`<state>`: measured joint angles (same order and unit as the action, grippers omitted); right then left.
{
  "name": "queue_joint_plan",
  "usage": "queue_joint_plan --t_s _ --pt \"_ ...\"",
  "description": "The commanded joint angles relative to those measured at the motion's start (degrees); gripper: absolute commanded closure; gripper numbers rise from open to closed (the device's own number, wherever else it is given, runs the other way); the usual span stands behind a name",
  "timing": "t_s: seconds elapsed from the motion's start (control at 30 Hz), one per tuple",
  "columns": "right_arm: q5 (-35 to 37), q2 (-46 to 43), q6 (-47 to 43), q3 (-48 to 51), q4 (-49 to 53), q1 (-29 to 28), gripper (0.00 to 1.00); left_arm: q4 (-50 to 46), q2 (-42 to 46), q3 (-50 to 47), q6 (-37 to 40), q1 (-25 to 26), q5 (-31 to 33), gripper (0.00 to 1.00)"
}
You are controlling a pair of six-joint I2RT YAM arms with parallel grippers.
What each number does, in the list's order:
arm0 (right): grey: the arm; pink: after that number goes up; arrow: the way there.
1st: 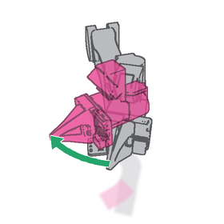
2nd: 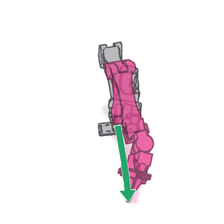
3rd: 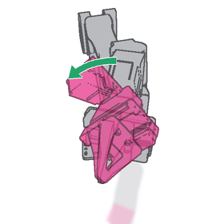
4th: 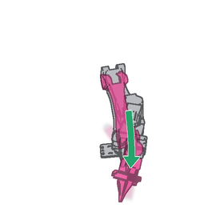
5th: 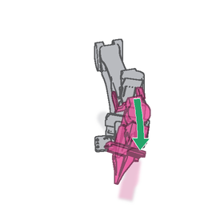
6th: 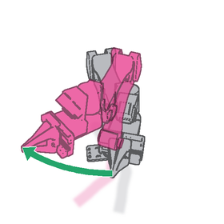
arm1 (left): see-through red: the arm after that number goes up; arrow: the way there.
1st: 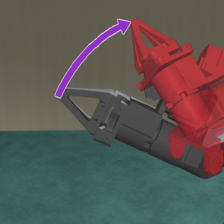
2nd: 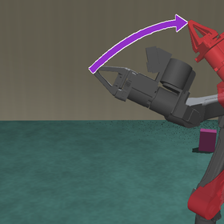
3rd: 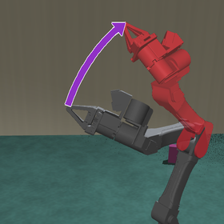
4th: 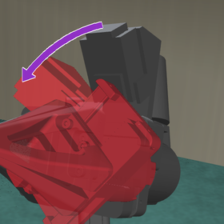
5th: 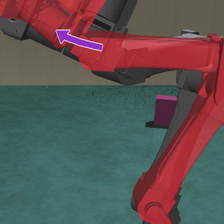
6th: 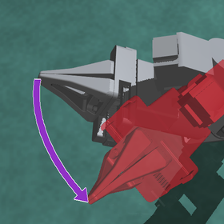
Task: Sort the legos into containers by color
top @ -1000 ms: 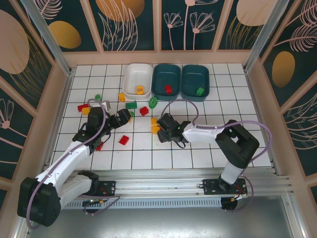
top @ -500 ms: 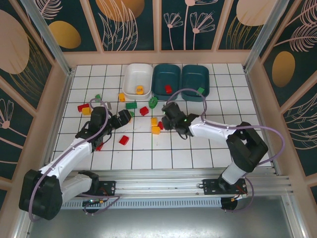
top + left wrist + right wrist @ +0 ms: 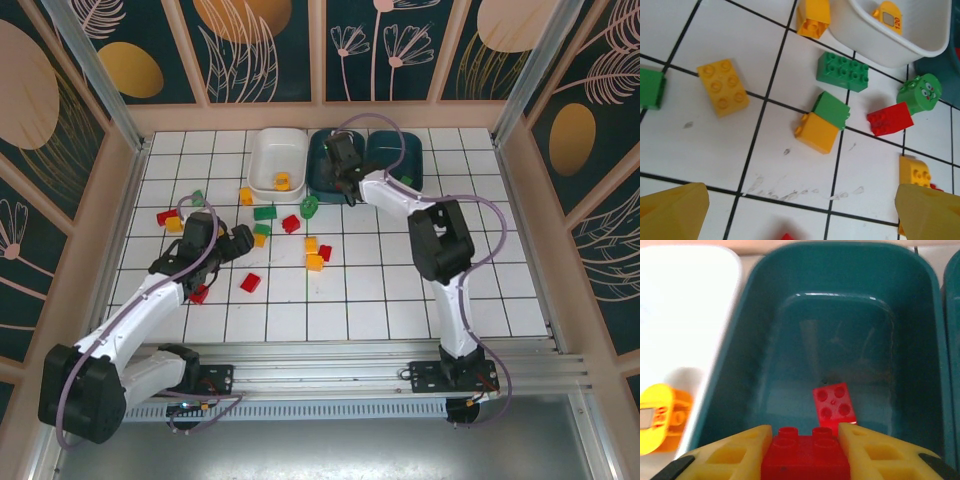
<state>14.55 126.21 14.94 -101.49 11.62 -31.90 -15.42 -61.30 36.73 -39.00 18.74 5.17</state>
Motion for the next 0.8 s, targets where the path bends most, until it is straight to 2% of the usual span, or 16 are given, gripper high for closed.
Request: queue_joint_plan --t_s 0.0,0.2,0.33,0.43,0.57,0.7,0.77 --pt "1.2 3.5 -0.3 -7.1 5.0 0.2 0.61 -3.2 1.1 -0.9 1.6 0.0 0.5 0.05" --pt "1.0 5.0 -1.1 -11.7 7.4 0.2 0.41 -1.7 -0.7 1.4 1.4 0.0 -2.2 0.01" --pt "1.4 -0.2 -2.1 -8.5 5.8 0.2 0.39 1.5 -2.4 2.2 1.4 0.0 -4.0 0.01" --pt "-0.2 -8.1 -1.4 0.9 1.3 0.2 0.39 2.2 -7.4 4.9 2.8 0.1 -3.7 0.03" --pt "-3.4 -20.9 1.4 18.5 -6.3 -1.2 0.38 0.9 -17.8 10.6 6.4 0.5 -1.0 0.08" --pt "-4.2 -30.1 3.4 31.7 -8.5 -2.0 0.38 -2.8 -28.4 17.6 10.0 1.0 1.8 0.10" --pt "-4.6 -34.1 4.3 37.2 -8.5 -2.0 0.38 -2.9 -32.0 18.6 10.8 1.3 0.9 0.11"
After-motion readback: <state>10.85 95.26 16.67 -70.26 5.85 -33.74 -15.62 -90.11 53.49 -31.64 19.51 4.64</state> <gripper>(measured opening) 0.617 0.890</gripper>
